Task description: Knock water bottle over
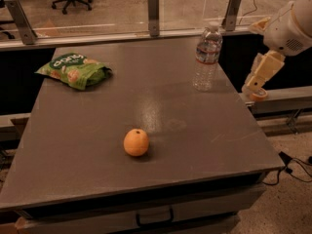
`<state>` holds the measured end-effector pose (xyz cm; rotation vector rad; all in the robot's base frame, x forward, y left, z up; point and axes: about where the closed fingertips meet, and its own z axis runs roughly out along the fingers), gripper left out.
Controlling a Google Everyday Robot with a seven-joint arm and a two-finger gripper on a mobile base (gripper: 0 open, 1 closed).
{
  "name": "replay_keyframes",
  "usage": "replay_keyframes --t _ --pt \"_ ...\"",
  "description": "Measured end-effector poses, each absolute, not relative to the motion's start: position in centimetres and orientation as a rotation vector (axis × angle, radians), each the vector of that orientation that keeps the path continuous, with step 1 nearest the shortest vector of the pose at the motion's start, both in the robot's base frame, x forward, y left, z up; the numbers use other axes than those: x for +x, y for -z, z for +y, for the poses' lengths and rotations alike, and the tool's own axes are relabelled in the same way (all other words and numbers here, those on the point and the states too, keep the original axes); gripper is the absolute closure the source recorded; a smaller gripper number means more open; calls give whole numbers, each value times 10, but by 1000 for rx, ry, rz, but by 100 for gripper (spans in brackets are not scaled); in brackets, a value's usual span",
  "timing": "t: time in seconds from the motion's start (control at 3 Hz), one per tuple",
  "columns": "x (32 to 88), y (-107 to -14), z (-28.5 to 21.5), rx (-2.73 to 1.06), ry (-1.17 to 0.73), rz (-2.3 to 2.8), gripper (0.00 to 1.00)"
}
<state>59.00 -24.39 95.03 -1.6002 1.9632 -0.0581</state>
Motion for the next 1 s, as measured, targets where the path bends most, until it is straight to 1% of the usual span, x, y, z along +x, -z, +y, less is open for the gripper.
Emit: replay_keyframes --t 0.33,0.67,1.0 --pt "641 -928 -232 -1565 -41 1888 0" --pt "662 -909 -212 -1556 -165 1842 0" --pt "660 -902 -181 -1581 -293 1774 0"
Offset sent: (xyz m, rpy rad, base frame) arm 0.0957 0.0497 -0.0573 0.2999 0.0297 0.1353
